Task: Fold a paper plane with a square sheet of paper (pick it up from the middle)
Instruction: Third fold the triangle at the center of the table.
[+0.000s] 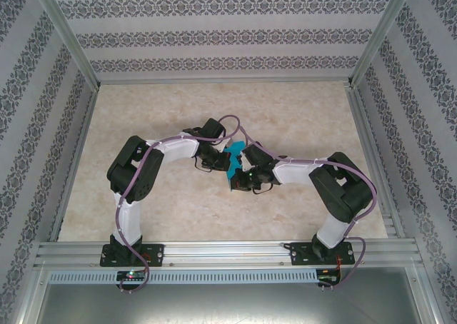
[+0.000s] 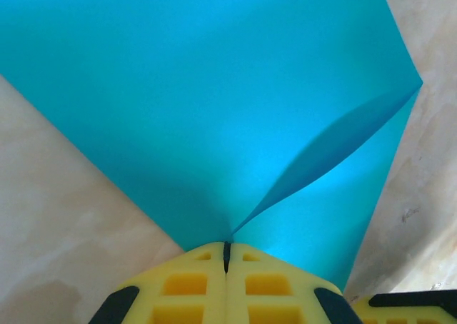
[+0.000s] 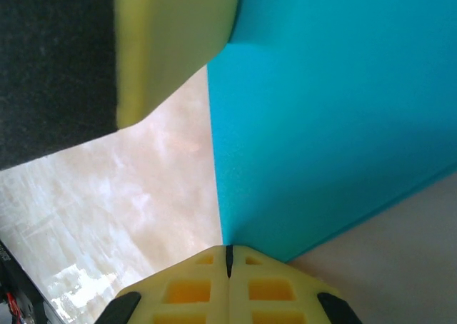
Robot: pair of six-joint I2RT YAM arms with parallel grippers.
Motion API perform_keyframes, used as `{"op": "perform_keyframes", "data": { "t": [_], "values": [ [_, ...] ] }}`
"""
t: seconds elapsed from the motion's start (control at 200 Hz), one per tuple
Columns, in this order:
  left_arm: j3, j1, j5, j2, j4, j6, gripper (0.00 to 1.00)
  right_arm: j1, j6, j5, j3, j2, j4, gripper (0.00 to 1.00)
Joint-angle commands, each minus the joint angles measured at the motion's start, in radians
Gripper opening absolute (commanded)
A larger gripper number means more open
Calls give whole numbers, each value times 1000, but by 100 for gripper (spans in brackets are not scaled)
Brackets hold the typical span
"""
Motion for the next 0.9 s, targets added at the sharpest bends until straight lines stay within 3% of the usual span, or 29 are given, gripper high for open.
{"op": "perform_keyframes", "data": {
  "t": [0.0,0.515,0.894],
  "values": [
    [-62,5,-166,130,-118,28,0,35,-31,-7,-22,-4,-92,0],
    [-63,5,-161,135,-117,33,0,91,-53,-4,-21,-47,-171,0],
    [-63,5,-149,115,-121,41,0,-55,24,27,40,-122,-81,0]
  ]
}}
